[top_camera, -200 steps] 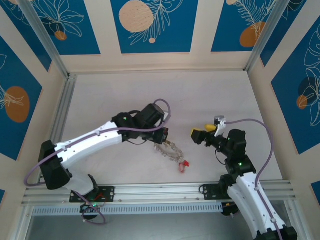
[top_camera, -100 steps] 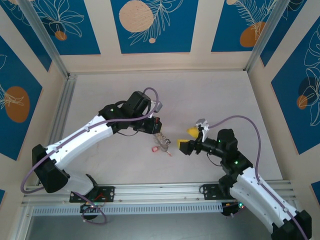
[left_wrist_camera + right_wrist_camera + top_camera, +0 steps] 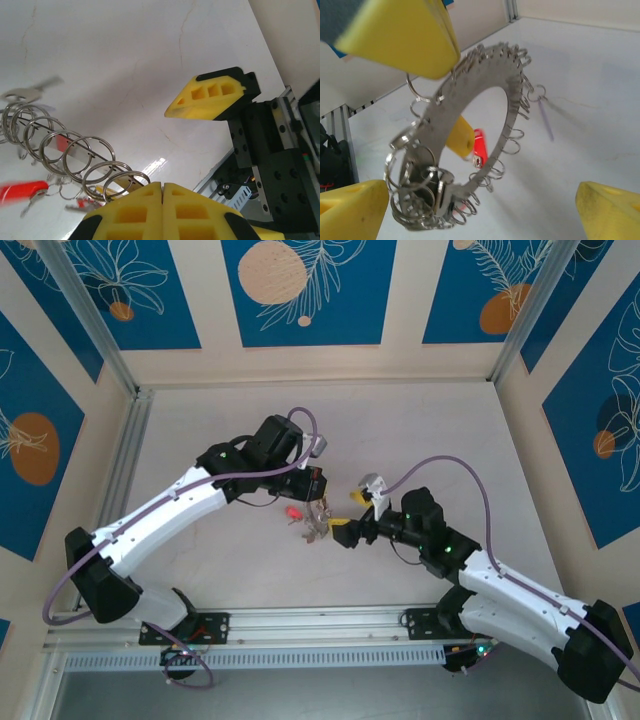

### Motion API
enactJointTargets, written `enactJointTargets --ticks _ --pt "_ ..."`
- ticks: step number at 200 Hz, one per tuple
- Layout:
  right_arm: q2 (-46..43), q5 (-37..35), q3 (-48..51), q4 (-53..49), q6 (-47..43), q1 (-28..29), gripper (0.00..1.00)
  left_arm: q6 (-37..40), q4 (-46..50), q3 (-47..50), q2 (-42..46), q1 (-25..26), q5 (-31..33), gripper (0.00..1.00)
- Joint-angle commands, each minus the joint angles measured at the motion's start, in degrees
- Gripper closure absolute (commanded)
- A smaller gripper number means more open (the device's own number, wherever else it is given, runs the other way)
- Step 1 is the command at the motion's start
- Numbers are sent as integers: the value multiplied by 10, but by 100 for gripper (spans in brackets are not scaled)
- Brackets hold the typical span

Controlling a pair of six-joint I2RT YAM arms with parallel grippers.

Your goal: Put the keys on the keyring

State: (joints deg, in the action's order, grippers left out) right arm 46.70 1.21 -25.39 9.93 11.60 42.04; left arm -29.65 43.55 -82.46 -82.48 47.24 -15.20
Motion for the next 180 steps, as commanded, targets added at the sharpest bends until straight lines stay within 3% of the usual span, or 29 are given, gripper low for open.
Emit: enactJointTargets --ticks 1,98,140,180 --pt "-14 -28 -13 21 -18 7 4 -8 -7 -26 -3 -6 -7 100" --pt "10 -66 -19 11 -54 25 4 -24 -12 -34 -8 -4 -10 100" --pt "35 -67 -30 12 -93 22 16 -25 -10 -36 -4 -4 -15 100" --pt "41 -62 -37 10 -108 20 19 -14 3 -45 -6 -4 -19 100"
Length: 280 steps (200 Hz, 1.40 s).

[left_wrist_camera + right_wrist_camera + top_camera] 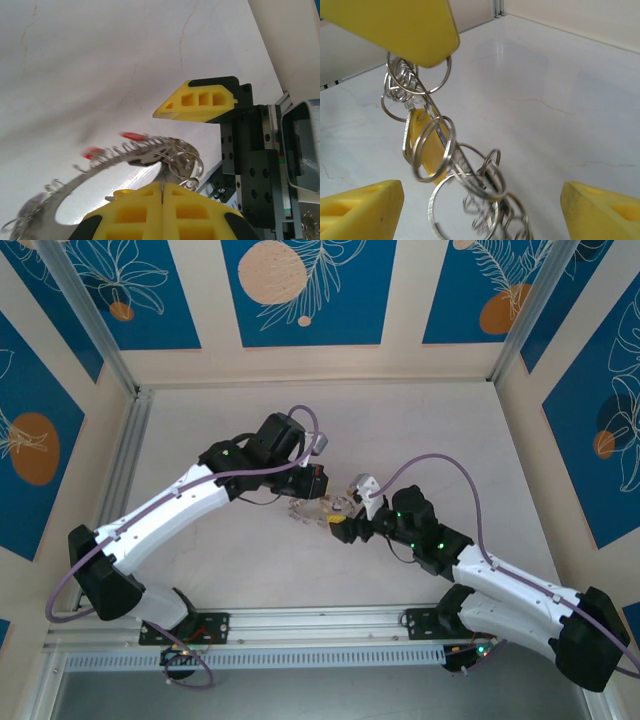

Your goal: Put the keys on the keyring

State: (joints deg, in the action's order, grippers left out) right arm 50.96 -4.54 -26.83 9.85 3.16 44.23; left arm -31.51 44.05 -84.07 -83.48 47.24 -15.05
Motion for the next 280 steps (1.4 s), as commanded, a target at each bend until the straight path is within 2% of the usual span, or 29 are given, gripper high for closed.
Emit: enactJointTargets --ticks 1,71,133,184,235,254,280 --pt "-2 -4 -22 10 -24 -2 19 4 -1 -29 4 -5 -21 100" --pt "-62 -12 -10 -44 -44 1 19 47 57 -63 -2 -6 -25 100" --pt "-17 4 -18 -4 -45 1 27 38 47 -63 0 -6 -41 100" --pt "1 41 -27 16 -62 2 45 32 43 -64 3 -5 -48 100" --pt "1 71 -36 6 -75 2 84 28 38 -65 0 -6 -56 100" --pt "0 33 -29 18 -73 2 95 28 42 -67 0 -7 -59 100" --pt "11 -45 -37 6 -74 -1 99 28 53 -66 4 -7 -57 100"
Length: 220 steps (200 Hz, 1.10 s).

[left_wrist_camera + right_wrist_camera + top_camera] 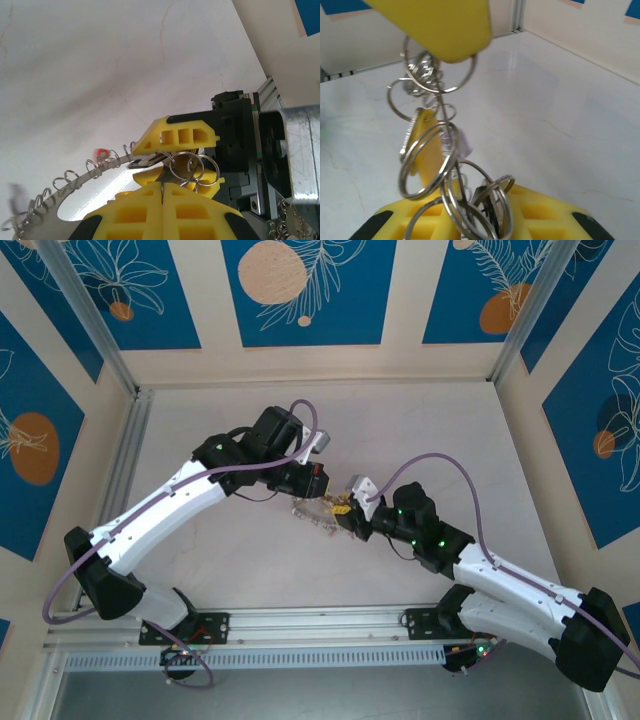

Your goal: Put the keys on the keyring

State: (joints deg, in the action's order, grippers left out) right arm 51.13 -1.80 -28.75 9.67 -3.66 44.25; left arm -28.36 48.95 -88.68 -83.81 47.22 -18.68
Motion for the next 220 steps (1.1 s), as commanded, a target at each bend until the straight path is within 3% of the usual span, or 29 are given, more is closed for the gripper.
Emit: enactJointTargets --ticks 1,68,172,183,220 --pt "9 -75 -18 7 -6 -1 99 -3 4 -20 7 -7 -21 100" --pt "11 -154 -6 29 -39 3 100 -18 32 -23 -4 -10 -41 100" --pt "23 -179 13 60 -64 5 95 -105 17 42 4 -25 -110 100" --pt "20 -176 17 62 -63 6 92 -117 10 52 6 -27 -115 100" --pt "-3 -182 30 63 -65 16 65 -175 -40 105 19 -36 -145 100"
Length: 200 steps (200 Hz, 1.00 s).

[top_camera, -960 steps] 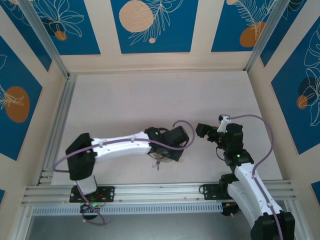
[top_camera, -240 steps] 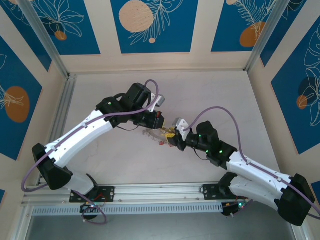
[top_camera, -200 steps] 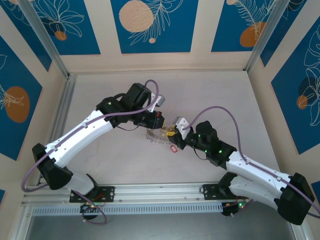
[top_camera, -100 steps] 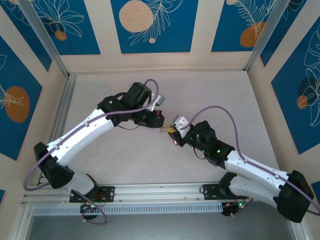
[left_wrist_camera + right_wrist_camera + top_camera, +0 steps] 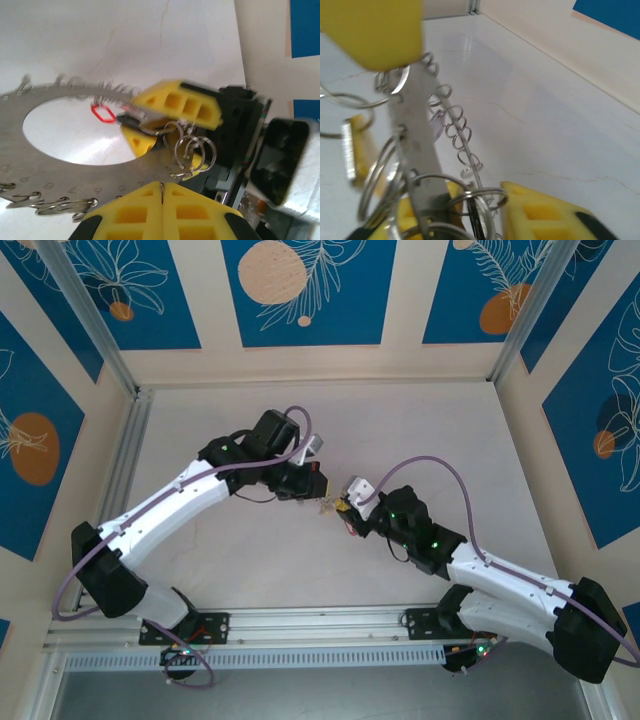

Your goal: Put the keys on the keyring

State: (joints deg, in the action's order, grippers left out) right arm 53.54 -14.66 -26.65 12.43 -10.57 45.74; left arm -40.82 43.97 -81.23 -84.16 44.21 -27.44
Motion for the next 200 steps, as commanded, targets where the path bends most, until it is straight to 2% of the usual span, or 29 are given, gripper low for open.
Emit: enactJointTargets --ticks 1,24,35,101,136,162,200 --pt "-28 -55 10 35 3 1 64 -51 8 32 22 -6 -57 100" --pt "-53 -72 17 27 1 7 50 -79 -10 52 29 -19 -74 100" --pt "-68 -73 22 25 -4 11 48 -91 -17 59 32 -26 -79 100" --pt "-179 -50 26 -26 -15 56 47 -160 -58 102 53 -41 -104 100" --pt "-212 -100 14 -65 0 92 49 -188 -84 128 66 -44 -107 100" --pt "-207 -141 3 -79 13 94 39 -190 -86 132 68 -44 -110 100" --pt "-182 -166 -18 -90 20 91 36 -191 -91 143 70 -44 -112 100"
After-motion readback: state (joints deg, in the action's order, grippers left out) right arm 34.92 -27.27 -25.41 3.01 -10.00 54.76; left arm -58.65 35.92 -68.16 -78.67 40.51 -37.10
